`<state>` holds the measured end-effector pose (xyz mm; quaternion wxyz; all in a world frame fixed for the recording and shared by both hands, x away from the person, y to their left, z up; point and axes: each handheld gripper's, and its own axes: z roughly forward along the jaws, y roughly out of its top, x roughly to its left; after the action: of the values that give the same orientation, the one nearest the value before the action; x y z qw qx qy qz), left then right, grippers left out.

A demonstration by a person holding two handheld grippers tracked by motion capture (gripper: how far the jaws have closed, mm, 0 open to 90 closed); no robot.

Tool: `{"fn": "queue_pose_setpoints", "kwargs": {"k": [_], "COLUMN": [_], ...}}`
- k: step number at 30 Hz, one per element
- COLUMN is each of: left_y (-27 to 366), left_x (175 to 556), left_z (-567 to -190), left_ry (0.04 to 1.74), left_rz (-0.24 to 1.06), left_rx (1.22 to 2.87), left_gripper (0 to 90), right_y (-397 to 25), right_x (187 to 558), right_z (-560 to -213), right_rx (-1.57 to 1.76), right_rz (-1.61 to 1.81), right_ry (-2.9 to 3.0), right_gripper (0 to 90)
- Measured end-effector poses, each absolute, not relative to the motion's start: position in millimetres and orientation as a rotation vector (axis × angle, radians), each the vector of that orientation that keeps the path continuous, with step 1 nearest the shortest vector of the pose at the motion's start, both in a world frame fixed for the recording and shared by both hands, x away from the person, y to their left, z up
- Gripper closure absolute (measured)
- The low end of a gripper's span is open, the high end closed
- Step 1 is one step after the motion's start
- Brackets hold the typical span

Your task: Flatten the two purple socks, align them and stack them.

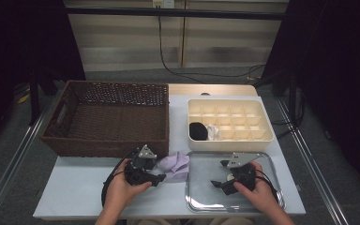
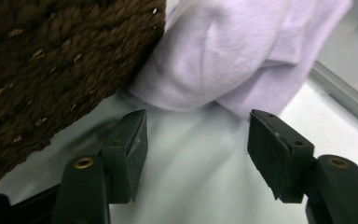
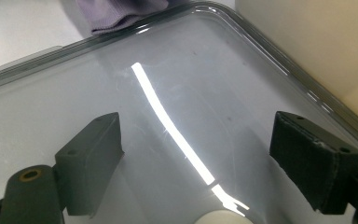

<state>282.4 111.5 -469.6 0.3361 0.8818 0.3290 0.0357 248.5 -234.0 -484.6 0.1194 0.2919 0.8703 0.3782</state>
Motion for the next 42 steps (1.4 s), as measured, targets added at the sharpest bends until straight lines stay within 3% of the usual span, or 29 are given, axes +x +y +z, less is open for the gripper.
{"fn": "queue_pose_setpoints", "kwargs": {"k": [7, 11, 26, 35, 42], "left_y": [115.7, 116.1, 117.5, 121.4, 114.4], "left_x": [279.9, 273.1, 266.6, 266.1, 267.7], "left_z": [-473.7, -479.1, -484.0, -477.4, -469.2], "left_ry": [0.828, 0.749, 0.735, 0.816, 0.782], "left_rz": [0.128, 0.21, 0.273, 0.219, 0.235], "left_rx": [2.271, 2.266, 2.23, 2.229, 2.21], "left_gripper": [36.3, 34.3, 33.7, 43.9, 47.5], "right_y": [-234.0, -234.0, -234.0, -233.8, -233.5], "right_x": [248.4, 248.5, 248.1, 249.0, 248.9], "right_z": [-484.6, -484.7, -484.3, -483.8, -483.6], "right_rx": [0.855, 0.852, 0.856, 0.862, 0.862], "right_rz": [1.105, 1.109, 1.104, 1.101, 1.098], "right_ry": [2.544, 2.544, 2.542, 2.555, 2.553], "right_gripper": [16.5, 16.5, 16.5, 16.2, 16.3]}}
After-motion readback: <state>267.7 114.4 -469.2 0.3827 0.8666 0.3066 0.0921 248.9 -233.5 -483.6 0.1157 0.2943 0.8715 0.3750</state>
